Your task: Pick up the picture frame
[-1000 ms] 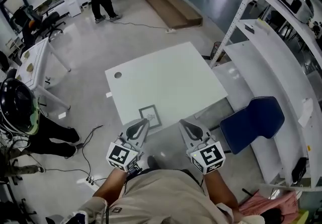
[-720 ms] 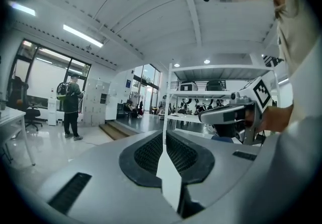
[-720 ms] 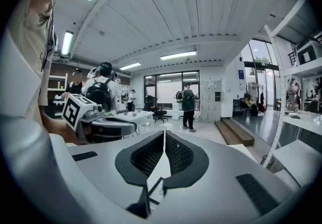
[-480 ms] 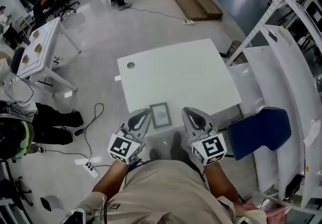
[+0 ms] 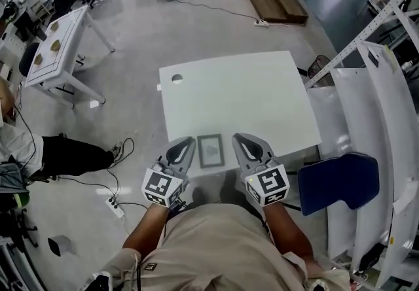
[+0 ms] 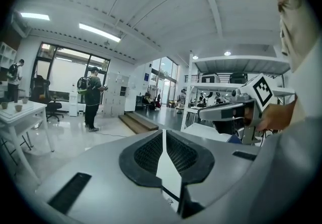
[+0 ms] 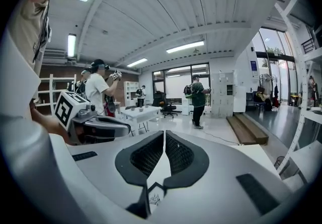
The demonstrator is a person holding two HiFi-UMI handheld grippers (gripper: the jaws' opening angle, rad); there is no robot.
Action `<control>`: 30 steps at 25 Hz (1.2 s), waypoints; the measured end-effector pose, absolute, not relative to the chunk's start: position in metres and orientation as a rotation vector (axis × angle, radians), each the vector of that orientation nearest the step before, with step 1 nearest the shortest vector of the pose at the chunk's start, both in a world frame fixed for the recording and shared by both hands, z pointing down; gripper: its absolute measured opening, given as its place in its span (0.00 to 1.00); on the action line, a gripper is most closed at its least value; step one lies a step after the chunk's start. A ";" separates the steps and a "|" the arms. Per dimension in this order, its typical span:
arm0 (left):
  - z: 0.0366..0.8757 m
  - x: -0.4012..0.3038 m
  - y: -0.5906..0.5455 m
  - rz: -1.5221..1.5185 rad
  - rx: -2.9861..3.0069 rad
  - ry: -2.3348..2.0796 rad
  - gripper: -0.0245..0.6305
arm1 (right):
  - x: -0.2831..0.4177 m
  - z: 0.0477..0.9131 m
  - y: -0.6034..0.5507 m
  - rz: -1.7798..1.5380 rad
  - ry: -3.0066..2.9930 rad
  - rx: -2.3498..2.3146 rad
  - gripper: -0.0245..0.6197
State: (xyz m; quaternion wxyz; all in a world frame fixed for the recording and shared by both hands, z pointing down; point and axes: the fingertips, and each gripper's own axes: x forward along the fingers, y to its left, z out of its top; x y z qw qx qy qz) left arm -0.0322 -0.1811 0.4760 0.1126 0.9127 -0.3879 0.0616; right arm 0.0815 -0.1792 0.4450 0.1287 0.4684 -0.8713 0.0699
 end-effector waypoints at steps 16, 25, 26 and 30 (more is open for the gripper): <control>0.615 -0.017 -0.229 0.423 2.414 -1.103 0.08 | 0.091 0.589 -0.243 0.480 -2.432 1.152 0.08; 0.698 -0.008 -0.229 0.517 2.251 -1.035 0.08 | 0.093 0.681 -0.242 0.671 -2.330 1.020 0.08; 0.705 -0.006 -0.228 0.525 2.236 -1.027 0.08 | 0.094 0.689 -0.242 0.689 -2.321 1.004 0.09; 0.731 -0.003 -0.225 0.555 2.178 -1.003 0.09 | 0.091 0.714 -0.239 0.733 -2.293 0.948 0.09</control>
